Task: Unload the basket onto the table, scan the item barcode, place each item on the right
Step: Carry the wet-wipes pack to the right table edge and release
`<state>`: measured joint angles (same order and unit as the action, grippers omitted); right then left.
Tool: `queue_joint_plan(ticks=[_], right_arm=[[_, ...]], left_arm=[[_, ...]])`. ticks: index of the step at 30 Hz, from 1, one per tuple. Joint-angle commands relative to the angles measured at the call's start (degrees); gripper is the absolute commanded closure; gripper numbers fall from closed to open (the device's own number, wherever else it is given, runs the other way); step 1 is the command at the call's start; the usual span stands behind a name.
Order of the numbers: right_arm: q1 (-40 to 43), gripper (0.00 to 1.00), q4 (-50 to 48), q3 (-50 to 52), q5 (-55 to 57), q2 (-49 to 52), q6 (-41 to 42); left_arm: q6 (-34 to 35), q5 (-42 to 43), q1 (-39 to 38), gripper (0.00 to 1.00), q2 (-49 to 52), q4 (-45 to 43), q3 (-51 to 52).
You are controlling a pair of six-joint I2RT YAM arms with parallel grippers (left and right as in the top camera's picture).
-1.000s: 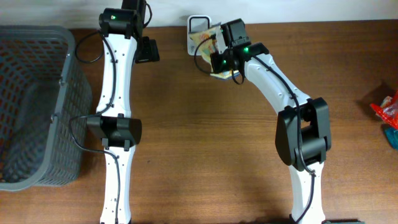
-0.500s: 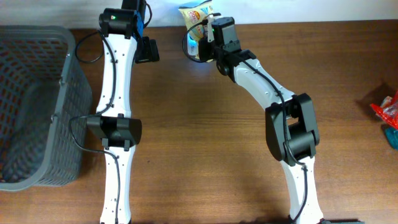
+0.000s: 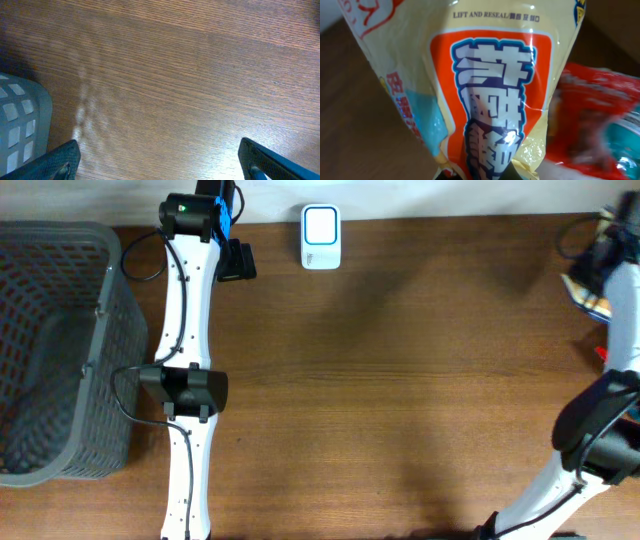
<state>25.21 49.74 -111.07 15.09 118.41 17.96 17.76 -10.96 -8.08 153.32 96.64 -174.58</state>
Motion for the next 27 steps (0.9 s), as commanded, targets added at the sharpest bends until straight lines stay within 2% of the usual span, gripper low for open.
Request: queue_joint_plan(ticks=[1,4,5,6,8,9,12,13,15,17,20,22,25,27], right_arm=[[5.18,0.96,-0.48,1.25,-1.16,1.86,1.20],[8.24,0.95,-3.52,1.27,-2.19,5.53,1.16],[8.24,0.90,-4.39,1.27,-2.62,5.97,1.18],[8.24,0.70,-4.70,1.25,-2.60,5.99,1.14],[8.26,0.14,-2.86,1.25,-2.62,5.44,0.96],[8.24,0.02,-1.86,1.22,-2.64,4.24,0.96],[8.24,0.02,2.43,1.22,-2.67,-5.88,0.98],[8.22,0.02,6.29,1.22,-3.15,-10.36,0.98],[8.20,0.02,17.68,1.25,-11.02,-18.21,-0.50],[8.20,0.02,24.02,1.25,-20.26,-24.04,-14.71],[8.17,0.02,34.10,1.57,-32.22,-31.61,-19.93],[8.20,0.01,34.95,8.09,-35.85,-41.72,-23.76],[8.20,0.02,34.97,24.48,-40.04,-58.71,-23.50],[8.20,0.02,35.04,32.37,-40.59,-65.83,-23.50]], left_arm=[[0.17,0.20,-0.02,0.01,0.11,0.09,0.13],[0.17,0.20,0.00,0.01,0.11,0.09,0.13],[0.17,0.20,0.00,0.01,0.11,0.09,0.13],[0.17,0.20,0.00,0.01,0.11,0.09,0.13],[0.17,0.20,0.00,0.01,0.11,0.09,0.13],[0.17,0.20,0.00,0.01,0.11,0.09,0.13],[0.17,0.20,0.00,0.01,0.11,0.09,0.13],[0.17,0.20,-0.02,0.01,0.11,0.09,0.13],[0.17,0.20,-0.04,0.01,0.11,0.09,0.13],[0.17,0.20,-0.04,0.01,0.11,0.09,0.13],[0.17,0.20,-0.04,0.01,0.11,0.09,0.13],[0.17,0.20,-0.04,0.01,0.11,0.07,0.13],[0.17,0.20,-0.04,0.01,0.11,0.09,0.13],[0.17,0.20,-0.07,0.01,0.11,0.09,0.13]])
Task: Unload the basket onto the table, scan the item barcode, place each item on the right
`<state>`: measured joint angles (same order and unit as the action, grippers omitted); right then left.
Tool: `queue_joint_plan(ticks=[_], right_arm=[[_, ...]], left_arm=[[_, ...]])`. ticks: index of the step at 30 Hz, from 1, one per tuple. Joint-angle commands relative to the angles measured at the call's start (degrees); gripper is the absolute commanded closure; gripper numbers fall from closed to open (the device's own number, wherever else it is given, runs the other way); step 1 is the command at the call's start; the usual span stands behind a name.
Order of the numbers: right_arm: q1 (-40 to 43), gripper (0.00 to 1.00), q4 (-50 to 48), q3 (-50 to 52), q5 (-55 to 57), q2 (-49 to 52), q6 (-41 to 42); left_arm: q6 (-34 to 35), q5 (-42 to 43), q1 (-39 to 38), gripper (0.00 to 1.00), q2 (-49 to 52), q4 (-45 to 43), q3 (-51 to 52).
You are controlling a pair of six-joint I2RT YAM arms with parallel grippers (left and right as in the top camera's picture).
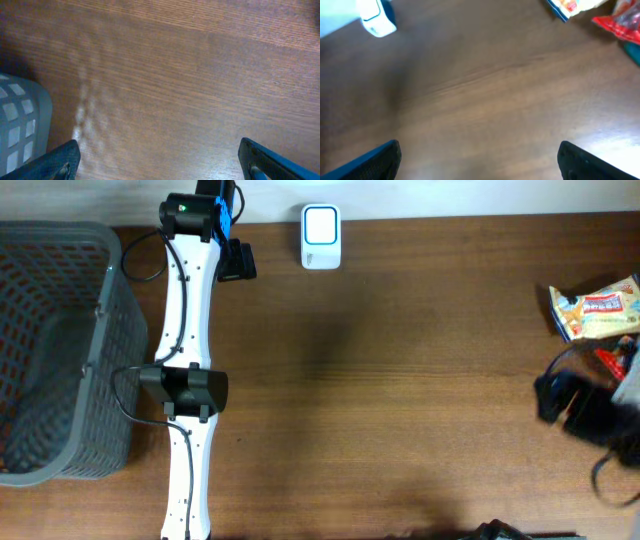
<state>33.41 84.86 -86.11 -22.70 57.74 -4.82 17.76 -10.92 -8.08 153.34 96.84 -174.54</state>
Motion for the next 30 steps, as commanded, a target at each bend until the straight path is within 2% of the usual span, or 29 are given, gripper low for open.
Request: queue_joint_plan(ticks=[1,6,12,14,16,18,19,22,24,28,30], right_arm=[[0.00,0.02,0.44,9.64,-2.80,-7.06,-0.72],[0.00,0.02,1.14,12.31,0.90,-9.31,-0.81],[0.00,0.02,-0.46,14.29,-3.74,-9.33,-1.20],[0.00,0.02,-5.38,19.78,-11.17,-9.92,-10.03],[0.00,0.02,-9.49,24.41,-12.74,-11.50,-10.40],[-0.44,0.02,-18.12,30.12,-16.59,-14.78,-10.34],[-2.75,0.02,-24.02,33.31,-17.84,-16.52,-9.66],[-17.22,0.02,-47.15,45.11,-17.07,-27.10,-9.29],[-23.54,0.02,-57.24,51.98,-14.43,-35.56,-9.25],[-24.81,0.02,-58.34,53.66,-11.50,-38.56,-5.25],[-25.53,0.02,-58.31,53.70,-3.26,-39.43,1.31]], left_arm=[[0.17,0.15,-0.04,0.01,0.09,-0.11,0.09],[0.17,0.15,-0.04,0.01,0.09,-0.11,0.09],[0.17,0.15,-0.04,0.01,0.09,-0.13,0.09],[0.17,0.15,-0.04,0.01,0.09,-0.13,0.09],[0.17,0.15,-0.04,0.01,0.09,-0.11,0.09],[0.17,0.15,-0.04,0.01,0.09,-0.11,0.09],[0.17,0.15,-0.04,0.01,0.09,-0.13,0.09],[0.17,0.15,-0.04,0.01,0.09,-0.11,0.09],[0.17,0.15,-0.04,0.01,0.09,-0.11,0.09],[0.17,0.15,-0.07,0.01,0.09,-0.11,0.09],[0.17,0.15,-0.04,0.01,0.09,-0.11,0.09]])
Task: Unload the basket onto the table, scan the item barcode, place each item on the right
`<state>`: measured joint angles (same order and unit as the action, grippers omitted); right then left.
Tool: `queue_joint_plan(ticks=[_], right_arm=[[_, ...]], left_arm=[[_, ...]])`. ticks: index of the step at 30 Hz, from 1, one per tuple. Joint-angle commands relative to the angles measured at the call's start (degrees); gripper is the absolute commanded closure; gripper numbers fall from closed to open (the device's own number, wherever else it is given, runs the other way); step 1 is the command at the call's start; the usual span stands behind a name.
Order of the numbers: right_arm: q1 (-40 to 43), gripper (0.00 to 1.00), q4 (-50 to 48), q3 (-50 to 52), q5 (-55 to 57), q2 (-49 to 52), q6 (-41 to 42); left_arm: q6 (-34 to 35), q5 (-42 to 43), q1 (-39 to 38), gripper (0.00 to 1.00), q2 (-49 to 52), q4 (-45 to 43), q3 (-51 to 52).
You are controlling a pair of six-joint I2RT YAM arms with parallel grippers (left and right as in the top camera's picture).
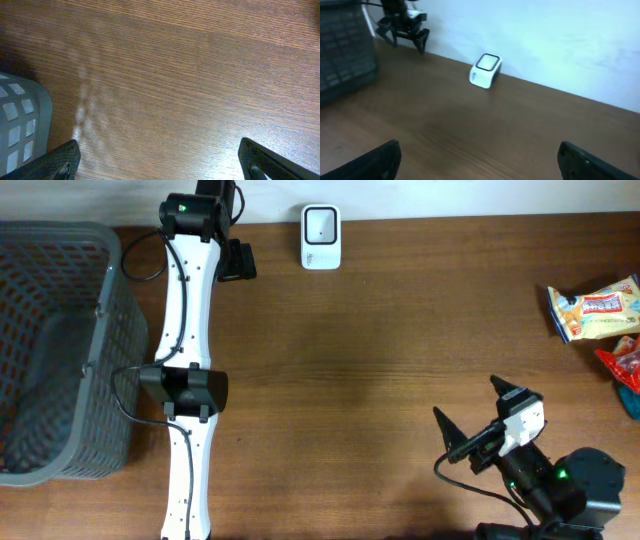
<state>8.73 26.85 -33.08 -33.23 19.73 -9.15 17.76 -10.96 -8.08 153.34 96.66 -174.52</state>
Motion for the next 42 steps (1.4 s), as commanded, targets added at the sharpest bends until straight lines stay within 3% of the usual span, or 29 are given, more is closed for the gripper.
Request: queue_joint_plan(ticks=[1,5,8,11,14,18,23,42], right_arm=[[-0.85,0.02,-0.31,0.70,8.57,-2.71,5.60],[-0.85,0.01,-1.03,5.79,15.98,-12.57,12.20],[-0.85,0.02,-8.15,15.15,15.96,-19.17,13.88],[-0.92,0.02,-17.46,23.50,17.09,-19.54,15.69],[-0.92,0.02,-19.17,26.91,23.69,-19.54,20.52],[-1.81,0.02,-25.81,32.76,25.97,-19.54,20.61],[-5.81,0.02,-22.36,32.76,30.53,-19.54,20.11],[-5.77,0.02,-22.60,32.76,29.44,-19.54,18.03]], left_arm=[[0.17,0.20,-0.04,0.01,0.09,0.07,0.07],[0.17,0.20,-0.04,0.01,0.09,0.04,0.07],[0.17,0.20,-0.04,0.01,0.09,0.07,0.07],[0.17,0.20,-0.04,0.01,0.09,0.04,0.07],[0.17,0.20,-0.04,0.01,0.09,0.07,0.07],[0.17,0.20,-0.04,0.01,0.09,0.07,0.07],[0.17,0.20,-0.04,0.01,0.09,0.07,0.07],[0.17,0.20,-0.04,0.01,0.09,0.07,0.07]])
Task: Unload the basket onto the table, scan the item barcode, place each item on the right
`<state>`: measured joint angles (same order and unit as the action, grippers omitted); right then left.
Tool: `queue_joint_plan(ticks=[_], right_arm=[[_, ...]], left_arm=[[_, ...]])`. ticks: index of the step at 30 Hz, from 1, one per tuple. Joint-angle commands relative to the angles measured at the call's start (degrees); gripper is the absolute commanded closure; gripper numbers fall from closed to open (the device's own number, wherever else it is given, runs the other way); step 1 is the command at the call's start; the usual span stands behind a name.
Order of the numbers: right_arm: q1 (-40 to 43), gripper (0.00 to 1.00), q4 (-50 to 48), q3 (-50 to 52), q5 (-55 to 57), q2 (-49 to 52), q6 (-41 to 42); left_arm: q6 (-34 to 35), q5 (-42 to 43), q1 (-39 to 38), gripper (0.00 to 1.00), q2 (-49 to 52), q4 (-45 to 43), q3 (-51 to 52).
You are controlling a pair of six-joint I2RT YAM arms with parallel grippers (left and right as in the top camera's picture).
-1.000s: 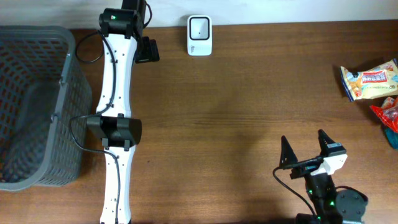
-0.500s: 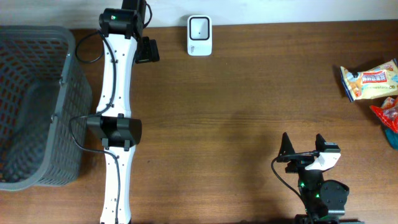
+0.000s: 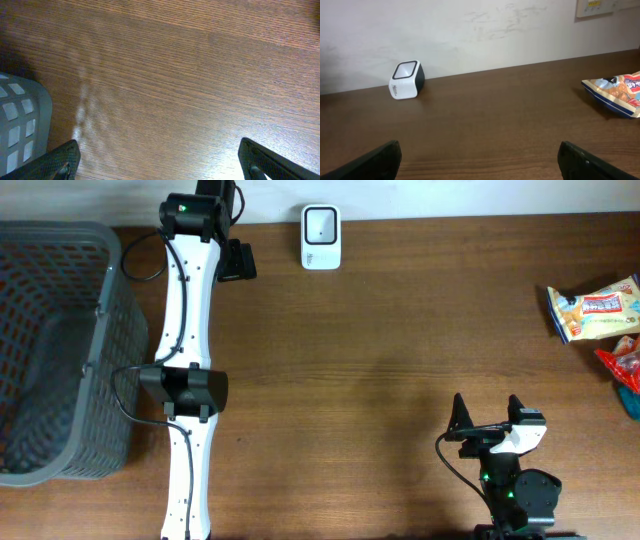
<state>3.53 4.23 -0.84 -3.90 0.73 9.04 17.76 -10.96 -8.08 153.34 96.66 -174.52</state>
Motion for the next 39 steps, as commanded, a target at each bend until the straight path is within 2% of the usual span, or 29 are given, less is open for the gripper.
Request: queue_joint_plan(ticks=[1,6,9,14,16,18,20,21,23,25,28,30,33,34,37,39], right_arm=[[-0.57,0.02,0.00,0.52,0.11,-0.55,-0.17],[-0.57,0.02,0.02,0.52,0.11,-0.52,-0.15],[-0.57,0.02,0.00,0.52,0.09,-0.52,-0.17],[-0.57,0.02,0.02,0.52,0.11,-0.52,-0.17],[-0.57,0.02,0.00,0.52,0.11,-0.52,-0.15],[-0.57,0.02,0.00,0.52,0.11,-0.52,-0.17],[-0.57,0.02,0.02,0.52,0.11,-0.52,-0.17],[-0.57,0.02,0.00,0.52,0.11,-0.52,-0.15],[-0.57,0.02,0.02,0.52,0.11,-0.52,-0.15],[-0.57,0.02,0.00,0.52,0.09,-0.55,-0.15],[-0.57,0.02,0.00,0.52,0.11,-0.52,-0.15],[-0.57,0.02,0.00,0.52,0.11,-0.52,-0.15],[-0.57,0.02,0.02,0.52,0.09,-0.52,-0.17],[-0.57,0.02,0.00,0.52,0.11,-0.55,-0.17],[-0.57,0.02,0.00,0.52,0.11,-0.52,-0.15],[-0.57,0.02,0.00,0.52,0.09,-0.52,-0.15]], left_arm=[[0.17,0.20,-0.04,0.01,0.09,0.07,0.07],[0.15,0.11,-0.42,0.01,0.00,-0.33,0.04],[0.15,4.92,-1.70,0.01,-4.22,0.07,0.04],[-1.62,-4.00,-5.44,0.01,-16.22,0.07,4.35],[-1.57,-8.11,-5.90,0.01,-23.43,-0.04,14.62],[-1.57,-8.33,-5.90,0.01,-28.76,-2.43,23.17],[-1.57,-8.31,-7.10,0.01,-39.54,-12.11,40.59],[-1.60,-7.85,-7.76,0.01,-47.23,-20.06,53.64],[-1.60,-7.02,-7.91,0.01,-57.29,-29.40,71.67],[-1.60,-7.06,-7.91,0.01,-71.32,-40.44,95.30],[-1.57,-7.13,-7.89,0.01,-87.47,-43.54,115.32],[-1.60,-9.33,-7.85,0.01,-97.20,-46.62,122.20],[-2.01,-9.16,-4.87,0.01,-119.75,-49.51,134.07],[-5.25,-7.34,-5.05,0.01,-123.03,-49.79,135.84],[-22.34,0.20,-4.52,0.01,-131.71,-67.01,146.27],[-25.18,2.93,-3.04,0.01,-136.93,-76.32,152.45]])
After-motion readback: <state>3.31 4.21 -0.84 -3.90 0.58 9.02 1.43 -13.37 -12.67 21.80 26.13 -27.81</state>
